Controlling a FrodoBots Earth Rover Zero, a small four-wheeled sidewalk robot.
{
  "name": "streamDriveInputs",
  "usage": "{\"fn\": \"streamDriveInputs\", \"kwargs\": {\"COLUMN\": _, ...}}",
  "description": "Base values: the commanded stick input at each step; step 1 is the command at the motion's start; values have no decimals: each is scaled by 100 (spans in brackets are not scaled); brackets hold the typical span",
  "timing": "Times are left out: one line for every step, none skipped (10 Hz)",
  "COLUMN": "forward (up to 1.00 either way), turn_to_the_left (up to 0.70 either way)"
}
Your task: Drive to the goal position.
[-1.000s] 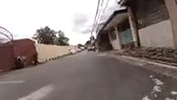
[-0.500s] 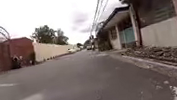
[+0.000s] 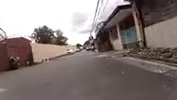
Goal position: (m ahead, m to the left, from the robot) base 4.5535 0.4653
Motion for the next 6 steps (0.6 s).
{"fn": "streamDriveInputs", "kwargs": {"forward": 70, "turn_to_the_left": 0}}
{"fn": "streamDriveInputs", "kwargs": {"forward": 70, "turn_to_the_left": 0}}
{"fn": "streamDriveInputs", "kwargs": {"forward": 70, "turn_to_the_left": 0}}
{"fn": "streamDriveInputs", "kwargs": {"forward": 70, "turn_to_the_left": 0}}
{"fn": "streamDriveInputs", "kwargs": {"forward": 70, "turn_to_the_left": 0}}
{"fn": "streamDriveInputs", "kwargs": {"forward": 70, "turn_to_the_left": 0}}
